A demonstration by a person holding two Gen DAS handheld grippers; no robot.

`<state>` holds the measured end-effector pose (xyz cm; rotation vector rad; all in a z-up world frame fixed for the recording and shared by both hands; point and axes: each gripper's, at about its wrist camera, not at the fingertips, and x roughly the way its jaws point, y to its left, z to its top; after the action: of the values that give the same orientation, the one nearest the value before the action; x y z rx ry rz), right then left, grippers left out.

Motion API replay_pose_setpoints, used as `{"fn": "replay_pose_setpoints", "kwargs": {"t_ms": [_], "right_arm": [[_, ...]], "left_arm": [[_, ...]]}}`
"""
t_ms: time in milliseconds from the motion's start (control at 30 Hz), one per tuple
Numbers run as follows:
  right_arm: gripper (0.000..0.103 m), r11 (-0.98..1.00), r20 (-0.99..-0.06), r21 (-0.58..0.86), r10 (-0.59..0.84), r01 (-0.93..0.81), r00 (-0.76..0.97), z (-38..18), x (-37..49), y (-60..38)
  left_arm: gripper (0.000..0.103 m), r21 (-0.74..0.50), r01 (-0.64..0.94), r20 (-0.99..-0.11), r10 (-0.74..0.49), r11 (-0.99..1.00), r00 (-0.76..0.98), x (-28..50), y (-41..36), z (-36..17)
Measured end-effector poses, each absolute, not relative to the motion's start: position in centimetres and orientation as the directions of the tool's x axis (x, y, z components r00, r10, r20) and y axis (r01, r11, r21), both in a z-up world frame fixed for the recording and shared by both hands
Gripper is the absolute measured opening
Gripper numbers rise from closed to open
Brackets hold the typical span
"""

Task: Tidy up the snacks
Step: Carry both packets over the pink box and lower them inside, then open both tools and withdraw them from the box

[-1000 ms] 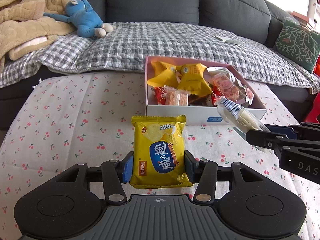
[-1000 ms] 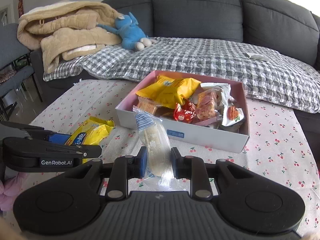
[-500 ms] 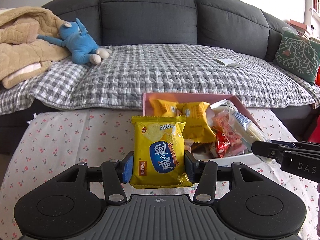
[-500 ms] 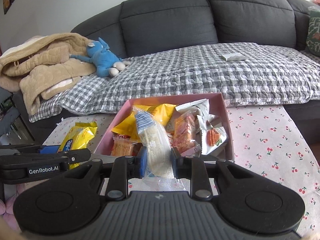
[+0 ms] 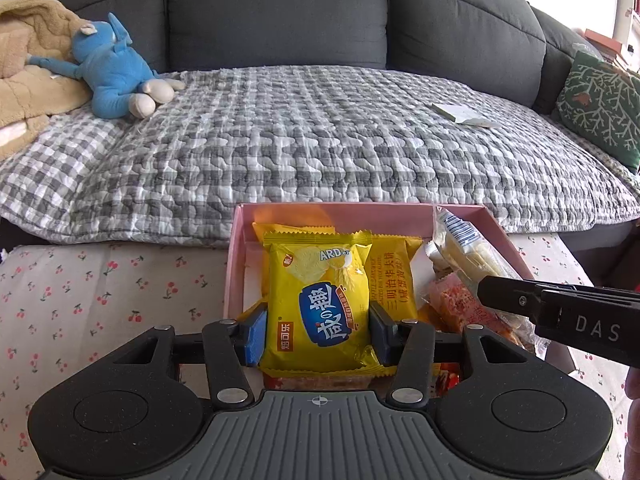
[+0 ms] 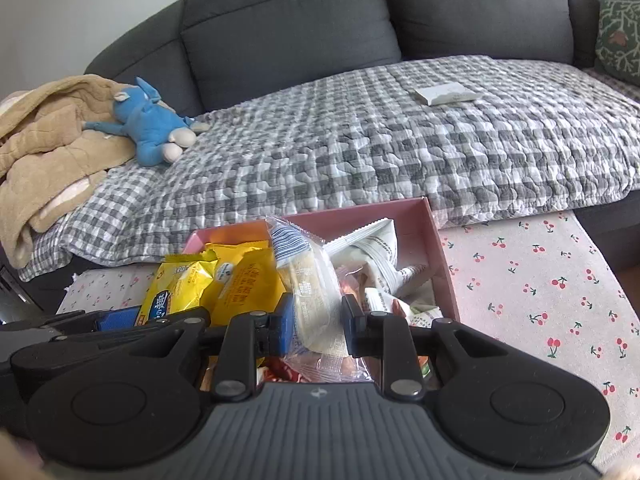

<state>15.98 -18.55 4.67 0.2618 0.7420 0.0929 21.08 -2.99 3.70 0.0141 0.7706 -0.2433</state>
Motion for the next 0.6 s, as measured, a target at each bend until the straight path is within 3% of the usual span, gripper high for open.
{"fn": "replay_pose_setpoints", "kwargs": {"t_ms": [433,567,600], "right_arm": [[0.024,0.974,-0.680,0.227,0.152,0.010,0.717,4.1,19.1,-18.2],[0.029,0.969,-0.675,0.247,0.158,0.018,0.721,4.4,19.0,-18.7],[0.035,0.968,-0.672,0.249,0.158,0.020,0.723,4.5,18.9,-18.7]], "left_arm": [[0.052,-0.095,0.226,-0.664,-0.231,0.969,0.712,23.8,-3.3,3.2],[0.062,-0.101,0.239,-0.665,-0.245,0.966,0.706,23.5,-3.3,3.4],[0.066,-0.098,0.243,-0.663,-0.245,0.965,0.708,23.3,-3.4,3.4]]}}
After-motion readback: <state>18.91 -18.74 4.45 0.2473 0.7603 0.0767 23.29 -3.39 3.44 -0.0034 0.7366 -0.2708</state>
